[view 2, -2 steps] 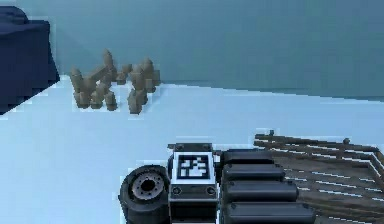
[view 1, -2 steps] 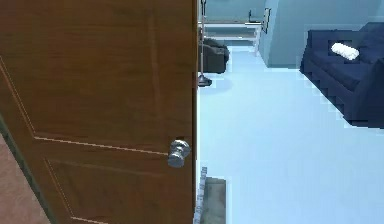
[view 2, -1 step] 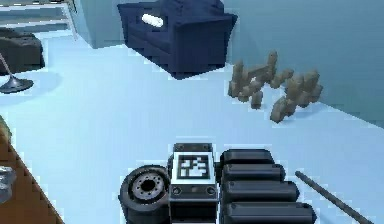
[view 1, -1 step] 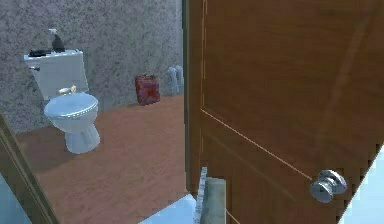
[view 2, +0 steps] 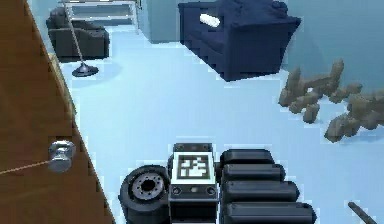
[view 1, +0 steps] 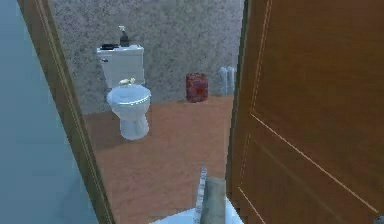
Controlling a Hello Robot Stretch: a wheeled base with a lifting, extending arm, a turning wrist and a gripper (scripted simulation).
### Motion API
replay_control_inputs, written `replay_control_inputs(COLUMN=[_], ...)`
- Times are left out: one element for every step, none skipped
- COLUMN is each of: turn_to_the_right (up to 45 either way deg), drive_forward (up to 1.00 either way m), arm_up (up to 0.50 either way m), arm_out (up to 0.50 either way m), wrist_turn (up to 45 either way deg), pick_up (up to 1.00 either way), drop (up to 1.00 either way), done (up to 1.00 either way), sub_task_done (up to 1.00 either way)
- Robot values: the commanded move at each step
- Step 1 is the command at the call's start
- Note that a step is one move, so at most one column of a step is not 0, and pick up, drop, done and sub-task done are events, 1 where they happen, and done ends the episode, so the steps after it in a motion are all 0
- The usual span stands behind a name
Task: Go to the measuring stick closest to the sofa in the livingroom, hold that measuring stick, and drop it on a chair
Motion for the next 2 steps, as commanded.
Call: replay_control_inputs(turn_to_the_right=[0.0, -6.0], drive_forward=[1.0, 0.0], arm_up=[0.0, 0.0], arm_out=[0.0, 0.0], wrist_turn=[0.0, 0.0], pick_up=[0.0, 0.0], drop=[0.0, 0.0], done=[0.0, 0.0], sub_task_done=[0.0, 0.0])
